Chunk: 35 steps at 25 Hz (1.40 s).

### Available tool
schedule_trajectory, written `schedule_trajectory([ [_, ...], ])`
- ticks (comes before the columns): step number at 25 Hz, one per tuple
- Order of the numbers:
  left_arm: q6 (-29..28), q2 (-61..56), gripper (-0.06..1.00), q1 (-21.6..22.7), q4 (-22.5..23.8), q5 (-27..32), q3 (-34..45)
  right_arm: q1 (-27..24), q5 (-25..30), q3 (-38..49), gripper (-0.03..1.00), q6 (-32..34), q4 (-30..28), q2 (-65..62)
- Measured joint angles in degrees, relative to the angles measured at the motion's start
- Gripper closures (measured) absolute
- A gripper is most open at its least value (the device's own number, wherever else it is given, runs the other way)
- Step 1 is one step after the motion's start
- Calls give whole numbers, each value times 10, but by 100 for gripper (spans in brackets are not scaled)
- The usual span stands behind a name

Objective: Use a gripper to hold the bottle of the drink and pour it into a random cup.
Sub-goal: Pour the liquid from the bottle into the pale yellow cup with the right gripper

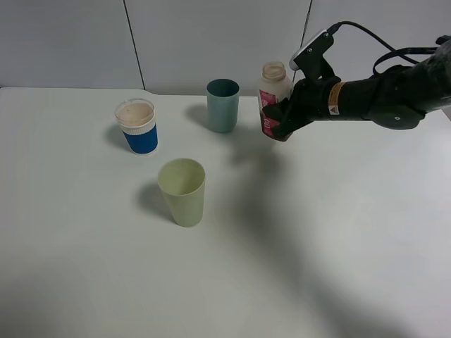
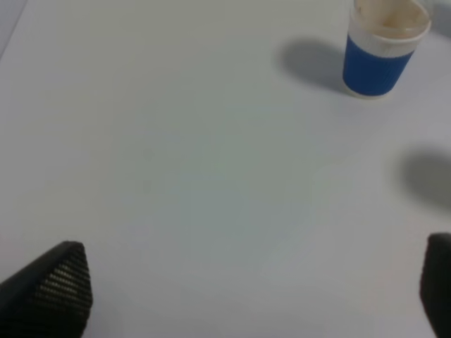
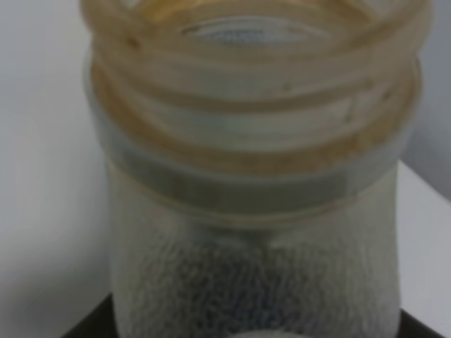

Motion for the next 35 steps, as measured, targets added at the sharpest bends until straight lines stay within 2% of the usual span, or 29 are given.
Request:
schedule_trajectory([
  [11, 0, 0, 2, 0, 0, 0, 0, 70, 45, -51, 59, -37, -24, -1],
  [19, 0, 0, 2, 0, 0, 0, 0, 117, 77, -56, 59, -123, -28, -7],
  [26, 0, 0, 2, 0, 0, 0, 0, 147, 81, -56, 59, -198, -28, -7],
  [35, 0, 0, 2, 0, 0, 0, 0, 162, 84, -57, 59, -303, -29, -21],
])
